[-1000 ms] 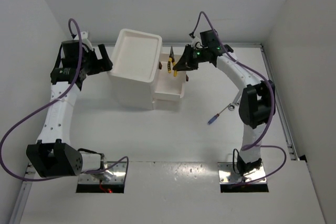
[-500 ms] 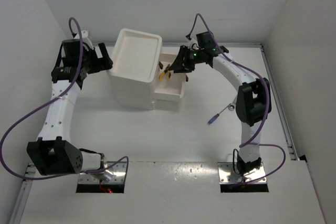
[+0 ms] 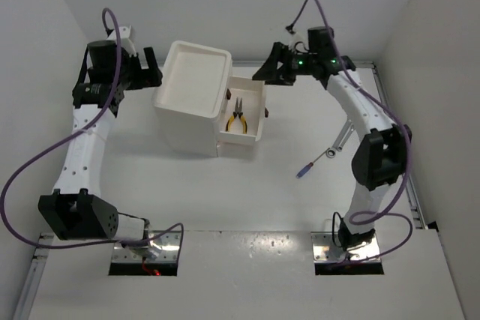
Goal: Sort the tools into containers
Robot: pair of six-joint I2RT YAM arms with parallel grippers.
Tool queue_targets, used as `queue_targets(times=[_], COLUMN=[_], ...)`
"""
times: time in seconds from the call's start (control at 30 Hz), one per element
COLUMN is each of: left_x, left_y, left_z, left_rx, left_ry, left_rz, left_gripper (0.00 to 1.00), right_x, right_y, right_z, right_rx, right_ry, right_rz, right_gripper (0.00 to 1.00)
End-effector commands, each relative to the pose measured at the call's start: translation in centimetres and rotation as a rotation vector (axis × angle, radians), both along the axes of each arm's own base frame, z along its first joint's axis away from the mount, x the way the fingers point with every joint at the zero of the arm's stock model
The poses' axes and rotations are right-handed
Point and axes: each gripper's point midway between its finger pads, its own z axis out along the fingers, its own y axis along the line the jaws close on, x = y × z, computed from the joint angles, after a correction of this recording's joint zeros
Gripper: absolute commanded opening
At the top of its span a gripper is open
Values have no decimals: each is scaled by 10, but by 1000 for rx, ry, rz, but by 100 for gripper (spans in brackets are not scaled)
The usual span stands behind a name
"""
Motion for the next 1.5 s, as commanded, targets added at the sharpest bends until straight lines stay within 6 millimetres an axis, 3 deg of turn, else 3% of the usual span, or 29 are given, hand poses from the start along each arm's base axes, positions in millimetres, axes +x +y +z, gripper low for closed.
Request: queue_targets(times=[0.0, 0.13, 0.23, 0.43, 0.73, 0.77, 0.83, 1.03, 1.23, 1.27, 1.3, 1.33, 1.47], left_x=[11, 23, 33, 48, 55, 54, 52, 48, 45, 44, 44, 43, 39], left_y=[-18, -33, -41, -46, -40, -39, -39, -41, -51, -51, -49, -47, -45], left_z=[41, 29, 8, -22, -26, -31, -32, -39, -56, -59, -59, -63, -67], left_rx=[49, 77, 127, 228, 260, 261, 262, 263, 236, 236, 241, 242, 241], left_ry=[-106, -42, 38, 162, 179, 189, 198, 224, 261, 270, 271, 283, 293], left_rz=[-111, -167, -167, -141, -87, -88, -89, -114, -164, -165, -158, -142, -128], left_gripper=[100, 100, 94, 83, 54, 43, 32, 23, 24, 21, 6, 0, 0], right_x=[8, -1, 3, 2, -9, -9, -12, -18, -20, -23, -21, -21, -13], right_y=[-56, -88, -110, -125, -112, -111, -109, -94, -72, -66, -65, -63, -59], right_z=[14, -22, -49, -77, -116, -122, -129, -146, -159, -165, -165, -168, -169], right_rx=[-56, -162, -261, -351, -347, -341, -334, -332, -331, -342, -355, -382, -435], right_ry=[-98, -60, -24, 22, 117, 132, 155, 179, 175, 181, 168, 161, 110], right_rz=[-52, -85, -174, -227, -160, -151, -137, -95, -52, -41, -45, -51, -67], right_gripper=[71, 71, 80, 81, 81, 81, 81, 81, 78, 78, 76, 76, 75])
